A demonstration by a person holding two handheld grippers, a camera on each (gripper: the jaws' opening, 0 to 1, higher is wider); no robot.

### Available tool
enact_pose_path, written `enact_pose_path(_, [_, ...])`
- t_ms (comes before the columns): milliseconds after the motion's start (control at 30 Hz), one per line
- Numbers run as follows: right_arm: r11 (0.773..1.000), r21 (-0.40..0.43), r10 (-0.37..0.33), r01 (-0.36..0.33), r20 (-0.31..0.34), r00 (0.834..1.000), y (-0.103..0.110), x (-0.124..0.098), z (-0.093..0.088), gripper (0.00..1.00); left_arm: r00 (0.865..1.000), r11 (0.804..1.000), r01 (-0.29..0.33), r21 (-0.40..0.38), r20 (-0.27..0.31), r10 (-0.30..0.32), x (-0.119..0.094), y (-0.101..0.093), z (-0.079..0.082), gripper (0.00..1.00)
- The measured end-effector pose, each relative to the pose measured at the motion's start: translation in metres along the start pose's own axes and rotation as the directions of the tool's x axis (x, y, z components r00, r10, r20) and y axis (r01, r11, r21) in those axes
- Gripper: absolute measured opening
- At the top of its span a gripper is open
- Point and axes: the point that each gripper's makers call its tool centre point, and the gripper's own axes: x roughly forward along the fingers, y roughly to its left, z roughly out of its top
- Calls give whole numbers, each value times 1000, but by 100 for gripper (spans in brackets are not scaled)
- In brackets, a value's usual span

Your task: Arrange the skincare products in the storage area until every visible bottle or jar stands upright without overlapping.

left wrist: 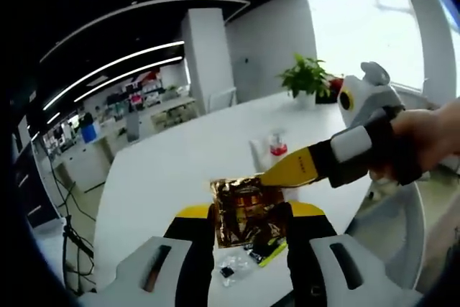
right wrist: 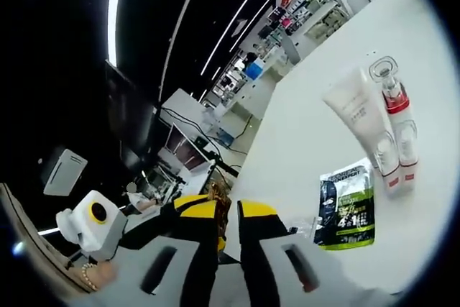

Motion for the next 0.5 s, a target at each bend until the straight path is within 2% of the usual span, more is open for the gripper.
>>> enact_pose_path(100, [1000, 4, 8, -8, 0, 1000, 1, 0, 0, 3, 1000, 1000, 3, 3, -3, -3, 0, -1, 0, 36])
enact_pose_path(200, [1000, 19, 13, -13, 7, 1000, 2, -1, 0, 2, 1000, 1000, 4, -5, -6, -4, 0, -2, -2, 37])
enact_pose_path(267, [1000, 27, 1, -1, 13, 1000, -1, -3, 1, 1, 999, 999, 32, -11, -15, -32, 1, -6, -5, 38])
enact_pose_path(333, [999, 35, -3, 3, 22, 1000, -4, -5, 2, 1, 995, 996, 87, -23, -45, -88, 2, -14, -12, 49])
enact_pose_path(367, [999, 41, -6, 5, 24, 1000, -5, -7, 2, 1, 994, 995, 93, -41, -47, -95, 3, -15, -14, 60])
enact_pose_path(400, [999, 43, -6, 5, 22, 1000, -6, -8, 2, 1, 994, 993, 96, -71, -41, -99, 3, -14, -15, 67])
enact_pose_path(433, [999, 43, -6, 5, 21, 1000, -7, -9, 2, 1, 994, 991, 97, -87, -37, -101, 2, -13, -16, 70])
enact_pose_path(500, [999, 42, -9, 8, 19, 1000, -10, -13, 3, 1, 992, 979, 114, -168, -35, -122, -2, -10, -19, 68])
